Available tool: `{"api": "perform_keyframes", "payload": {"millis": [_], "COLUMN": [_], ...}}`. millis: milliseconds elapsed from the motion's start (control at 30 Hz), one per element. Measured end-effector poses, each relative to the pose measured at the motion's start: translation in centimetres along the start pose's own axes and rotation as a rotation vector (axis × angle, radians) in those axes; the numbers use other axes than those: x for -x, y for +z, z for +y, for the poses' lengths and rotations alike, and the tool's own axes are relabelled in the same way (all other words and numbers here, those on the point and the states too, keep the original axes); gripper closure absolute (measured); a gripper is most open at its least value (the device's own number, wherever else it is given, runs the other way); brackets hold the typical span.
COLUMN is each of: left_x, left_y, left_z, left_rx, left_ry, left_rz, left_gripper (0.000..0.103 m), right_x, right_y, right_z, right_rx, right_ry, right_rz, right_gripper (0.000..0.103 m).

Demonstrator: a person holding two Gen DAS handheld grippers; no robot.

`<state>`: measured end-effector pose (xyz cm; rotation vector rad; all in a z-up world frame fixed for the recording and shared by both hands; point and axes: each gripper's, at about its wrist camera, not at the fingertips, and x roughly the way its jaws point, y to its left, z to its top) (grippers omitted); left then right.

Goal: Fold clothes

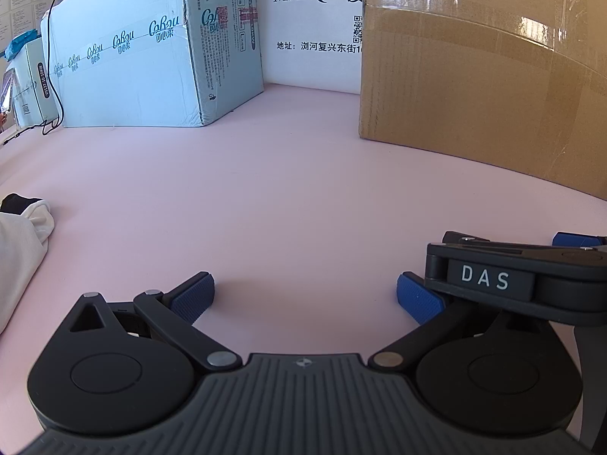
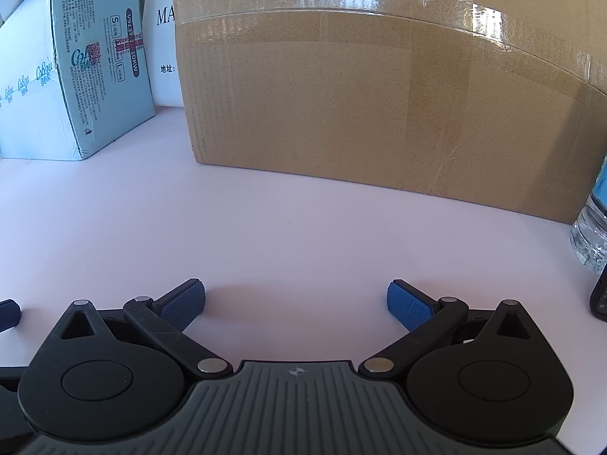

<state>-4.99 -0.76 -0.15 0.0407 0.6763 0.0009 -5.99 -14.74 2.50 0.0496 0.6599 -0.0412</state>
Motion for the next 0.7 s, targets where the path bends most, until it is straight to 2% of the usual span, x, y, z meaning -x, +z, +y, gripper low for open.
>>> {"api": "perform_keyframes", "payload": {"millis": [700], "left_x": [0.14], "left_y": [-0.09], "left_z": [-0.07], "left_rx": [0.003], "left_ry": [0.004], "left_rz": [0.0], "left_gripper": [0.0], "right_x": [0.01], "right_y": [0.01], "right_z": [0.03], "right_rx": [0.0], "right_ry": [0.0], "right_rz": [0.0], "right_gripper": [0.0]}}
